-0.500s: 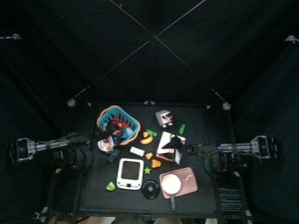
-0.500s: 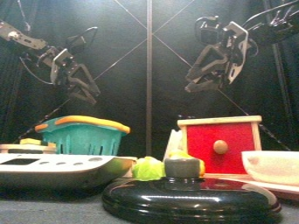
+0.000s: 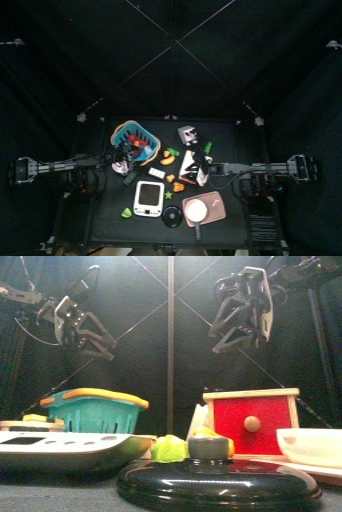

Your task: Grab drawer handle

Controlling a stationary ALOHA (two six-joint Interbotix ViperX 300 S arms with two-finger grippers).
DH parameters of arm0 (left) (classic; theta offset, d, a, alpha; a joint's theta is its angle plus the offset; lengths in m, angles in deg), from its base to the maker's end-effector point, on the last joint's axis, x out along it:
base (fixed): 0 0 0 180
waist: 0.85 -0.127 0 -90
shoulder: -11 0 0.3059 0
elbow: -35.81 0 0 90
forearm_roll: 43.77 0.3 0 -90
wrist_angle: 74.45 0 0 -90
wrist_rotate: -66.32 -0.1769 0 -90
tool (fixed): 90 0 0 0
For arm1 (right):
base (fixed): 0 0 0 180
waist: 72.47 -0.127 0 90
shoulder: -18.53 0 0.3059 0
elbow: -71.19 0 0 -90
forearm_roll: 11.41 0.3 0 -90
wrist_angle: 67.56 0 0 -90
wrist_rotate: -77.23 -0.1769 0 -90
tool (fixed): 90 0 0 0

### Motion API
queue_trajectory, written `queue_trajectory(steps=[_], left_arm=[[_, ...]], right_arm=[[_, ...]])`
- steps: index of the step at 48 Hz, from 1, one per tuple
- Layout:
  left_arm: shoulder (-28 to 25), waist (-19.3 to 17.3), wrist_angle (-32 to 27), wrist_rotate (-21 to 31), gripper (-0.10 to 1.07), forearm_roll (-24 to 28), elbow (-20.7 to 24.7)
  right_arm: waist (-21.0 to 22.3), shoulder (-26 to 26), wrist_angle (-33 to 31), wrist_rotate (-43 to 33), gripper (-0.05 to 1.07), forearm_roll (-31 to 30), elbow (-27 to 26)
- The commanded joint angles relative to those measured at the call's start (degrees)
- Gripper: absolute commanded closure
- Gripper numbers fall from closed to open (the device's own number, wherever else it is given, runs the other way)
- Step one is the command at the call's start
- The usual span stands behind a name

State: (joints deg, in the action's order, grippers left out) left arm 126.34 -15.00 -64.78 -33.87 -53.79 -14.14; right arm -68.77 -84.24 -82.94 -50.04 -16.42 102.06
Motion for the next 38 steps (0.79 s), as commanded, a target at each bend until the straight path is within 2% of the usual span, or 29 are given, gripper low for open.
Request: queue_trajectory(steps=[1, 10, 18, 29, 34, 38], left_arm=[[0.18, 1.41, 2.29, -0.09, 0.0, 0.44, 0.09], [0.44, 2.2, 6.59, -0.09, 0.0, 0.88, -2.02], [0.09, 3.87, 9.05, 0.18, 0.0, 0.7, -2.29], [-2.9, 13.45, 13.89, 2.02, 0.0, -3.25, -2.72], [-6.77, 17.84, 17.93, 2.46, 0.0, -6.06, -2.29], [-10.37, 19.95, 20.83, 2.46, 0.0, -7.73, -1.05]], right_arm=[[0.18, -0.88, -2.72, -0.09, 0.22, 3.69, -2.99], [0.35, -0.7, -7.56, -0.09, 0.22, 13.36, -3.78], [0.88, -0.7, -9.14, -0.09, 0.22, 15.82, -2.9], [1.05, -1.67, -12.48, -0.09, 0.22, 13.36, -0.7], [0.97, -2.2, -13.62, 0.0, 0.23, 10.55, -0.44], [0.62, -2.72, -14.06, 0.0, 0.24, 8.88, -0.53]])
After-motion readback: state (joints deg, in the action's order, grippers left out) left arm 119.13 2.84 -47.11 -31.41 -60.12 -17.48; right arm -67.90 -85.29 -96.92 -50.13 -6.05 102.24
